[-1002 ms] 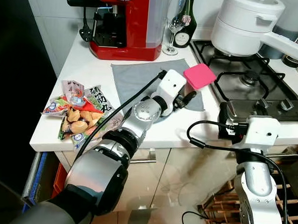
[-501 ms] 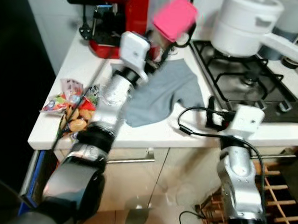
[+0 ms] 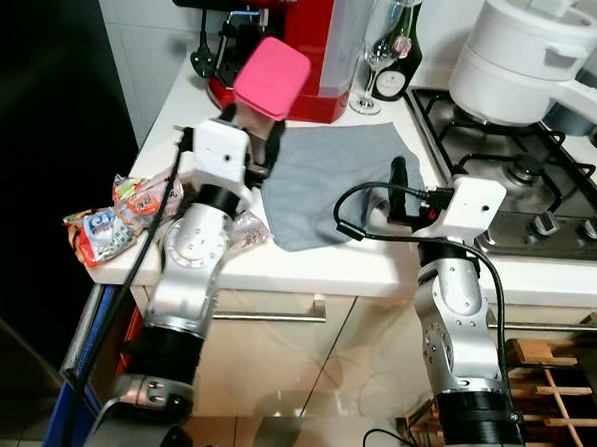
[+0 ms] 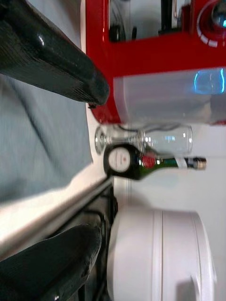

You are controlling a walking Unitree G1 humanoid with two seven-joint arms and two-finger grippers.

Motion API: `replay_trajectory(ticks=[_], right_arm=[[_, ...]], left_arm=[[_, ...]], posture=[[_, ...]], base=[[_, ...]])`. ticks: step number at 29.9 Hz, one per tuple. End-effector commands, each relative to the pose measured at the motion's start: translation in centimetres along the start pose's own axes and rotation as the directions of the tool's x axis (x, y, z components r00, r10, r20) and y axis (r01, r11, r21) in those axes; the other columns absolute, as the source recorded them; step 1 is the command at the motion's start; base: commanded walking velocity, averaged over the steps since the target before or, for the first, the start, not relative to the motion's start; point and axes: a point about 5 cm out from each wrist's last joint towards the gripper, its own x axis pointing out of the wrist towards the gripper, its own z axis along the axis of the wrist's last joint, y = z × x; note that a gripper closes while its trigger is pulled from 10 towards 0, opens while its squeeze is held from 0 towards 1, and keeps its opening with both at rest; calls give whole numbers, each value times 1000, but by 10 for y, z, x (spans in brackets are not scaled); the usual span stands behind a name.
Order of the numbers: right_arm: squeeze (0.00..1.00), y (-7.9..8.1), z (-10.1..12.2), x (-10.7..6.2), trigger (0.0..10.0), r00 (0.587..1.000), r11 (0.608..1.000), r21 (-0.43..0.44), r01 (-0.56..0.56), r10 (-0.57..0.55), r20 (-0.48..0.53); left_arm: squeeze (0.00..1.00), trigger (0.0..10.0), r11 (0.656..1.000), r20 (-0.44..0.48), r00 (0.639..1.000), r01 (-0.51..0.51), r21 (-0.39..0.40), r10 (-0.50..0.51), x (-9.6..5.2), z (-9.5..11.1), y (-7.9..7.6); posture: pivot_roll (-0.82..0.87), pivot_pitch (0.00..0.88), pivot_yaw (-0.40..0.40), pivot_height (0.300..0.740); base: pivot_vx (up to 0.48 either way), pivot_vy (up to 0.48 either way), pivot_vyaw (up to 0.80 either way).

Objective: Restocking fridge

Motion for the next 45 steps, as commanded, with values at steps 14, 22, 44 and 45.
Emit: replay_trajectory(ticks=[14, 22, 44, 45], right_arm=[[0, -6, 0, -4, 10000, 1000, 1000, -6, 23, -23, 15], [0, -11, 0, -5, 10000, 999, 999, -27, 28, -28, 20], [0, -18, -8, -6, 10000, 996, 995, -52, 91, -91, 7], [0, -17, -8, -6, 10000, 996, 994, -51, 93, -92, 6]], left_arm=[[0, 10000, 998, 90, 995, 45, 33, -48, 18, 36, -6], [0, 10000, 985, 202, 974, 76, 158, -107, 25, 58, -14], [0, 10000, 970, 264, 946, 138, 198, -188, 30, 78, -20], [0, 10000, 971, 264, 946, 138, 196, -188, 30, 78, -20]], posture=[[-68, 0, -31, 740], [-89, 0, -25, 740], [-80, 0, -8, 740], [-79, 0, -8, 740]], base=[[0, 0, 0], [0, 0, 0], [-22, 0, 0], [-247, 0, 0]])
